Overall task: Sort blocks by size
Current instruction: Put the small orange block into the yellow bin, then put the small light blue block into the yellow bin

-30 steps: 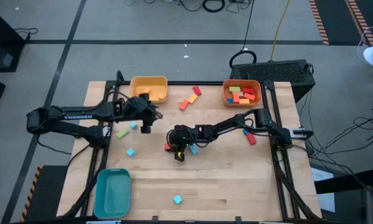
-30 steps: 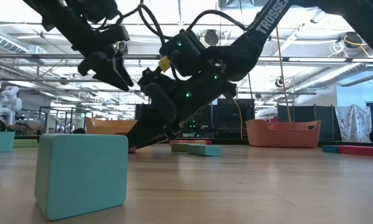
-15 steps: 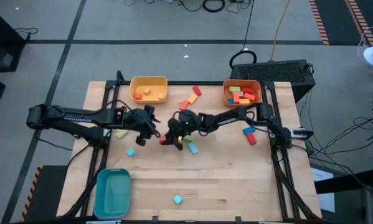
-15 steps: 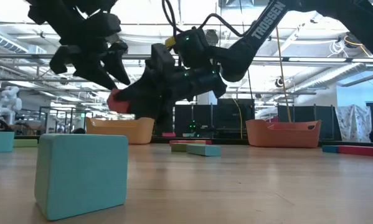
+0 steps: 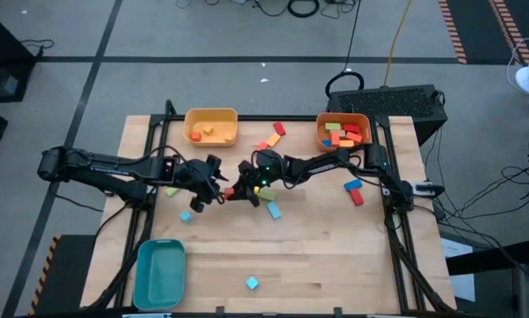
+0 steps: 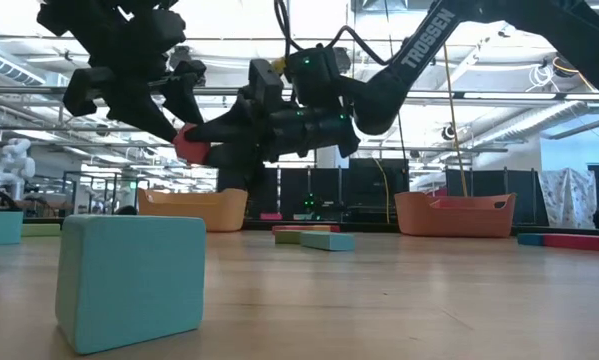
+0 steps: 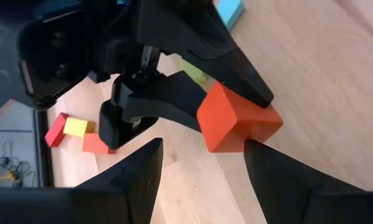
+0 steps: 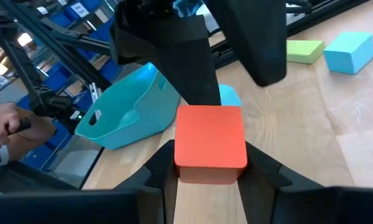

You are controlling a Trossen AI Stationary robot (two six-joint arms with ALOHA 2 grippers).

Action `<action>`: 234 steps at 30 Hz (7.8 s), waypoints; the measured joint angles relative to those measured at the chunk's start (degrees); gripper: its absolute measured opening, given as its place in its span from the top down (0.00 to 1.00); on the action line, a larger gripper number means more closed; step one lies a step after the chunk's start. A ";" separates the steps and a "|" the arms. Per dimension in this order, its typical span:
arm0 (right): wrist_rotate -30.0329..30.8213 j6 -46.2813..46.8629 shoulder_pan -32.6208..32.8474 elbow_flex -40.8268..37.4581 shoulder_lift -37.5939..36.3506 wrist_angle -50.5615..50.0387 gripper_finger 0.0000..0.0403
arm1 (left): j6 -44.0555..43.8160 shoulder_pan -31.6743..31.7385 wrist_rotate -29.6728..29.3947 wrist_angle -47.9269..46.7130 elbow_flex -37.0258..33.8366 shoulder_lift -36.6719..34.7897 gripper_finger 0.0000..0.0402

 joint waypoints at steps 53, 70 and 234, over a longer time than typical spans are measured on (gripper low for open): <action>2.74 7.44 -3.17 0.11 0.02 7.26 0.30 | -4.18 4.34 -12.77 3.56 -0.02 0.02 0.64; 10.25 2.81 -2.78 0.09 0.00 -4.68 0.31 | -16.71 27.21 -13.03 10.57 -0.02 2.89 0.64; -0.32 -2.27 1.05 0.07 0.00 -8.22 0.31 | -41.98 43.27 -9.18 -14.01 22.43 33.13 0.55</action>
